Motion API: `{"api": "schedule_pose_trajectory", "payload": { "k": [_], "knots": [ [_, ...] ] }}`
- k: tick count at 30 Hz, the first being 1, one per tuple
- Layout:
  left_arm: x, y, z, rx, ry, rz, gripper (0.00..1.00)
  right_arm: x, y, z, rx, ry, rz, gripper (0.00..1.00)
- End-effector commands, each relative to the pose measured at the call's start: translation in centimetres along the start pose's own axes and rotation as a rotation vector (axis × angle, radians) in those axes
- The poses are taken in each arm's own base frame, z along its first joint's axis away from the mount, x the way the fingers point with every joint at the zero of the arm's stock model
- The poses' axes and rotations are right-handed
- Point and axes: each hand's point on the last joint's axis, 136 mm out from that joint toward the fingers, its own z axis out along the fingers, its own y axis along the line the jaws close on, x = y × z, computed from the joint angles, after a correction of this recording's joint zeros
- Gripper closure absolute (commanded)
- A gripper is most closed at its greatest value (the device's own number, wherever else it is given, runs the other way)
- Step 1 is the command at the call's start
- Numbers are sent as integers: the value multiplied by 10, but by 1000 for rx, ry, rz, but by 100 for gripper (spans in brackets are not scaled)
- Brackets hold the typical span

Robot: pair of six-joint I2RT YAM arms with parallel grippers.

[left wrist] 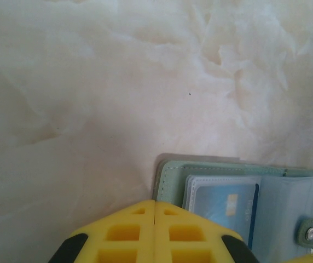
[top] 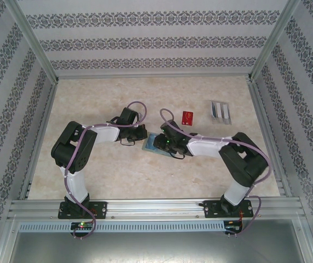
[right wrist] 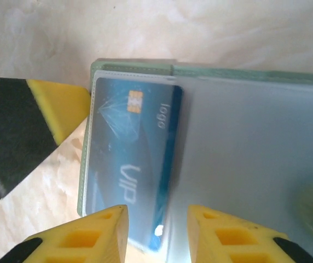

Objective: Put the credit cards into the card holder
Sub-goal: Insert the credit card into the card slot, then close the card holder at the center of the table.

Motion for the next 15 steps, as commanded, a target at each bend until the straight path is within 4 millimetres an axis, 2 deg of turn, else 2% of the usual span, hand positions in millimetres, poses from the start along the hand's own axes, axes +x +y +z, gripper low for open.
{"api": "schedule_pose_trajectory", "payload": {
  "k": [1, 5, 7, 11, 15],
  "knots": [
    [39, 10, 12, -38, 115, -20, 91, -1, -17, -22, 51, -53, -35, 62],
    [37, 9, 9, -42, 110, -13, 75, 2, -53, -28, 99, -64, 14, 58],
    [36, 4, 5, -24, 107, -2, 65, 2, -64, -29, 98, -57, 27, 58],
    [28, -7, -11, -15, 82, 50, 56, -4, -73, -38, 132, -75, -22, 57],
    [25, -8, -23, -45, 71, 74, 54, -8, -77, -43, 198, -51, -90, 56]
  ]
}}
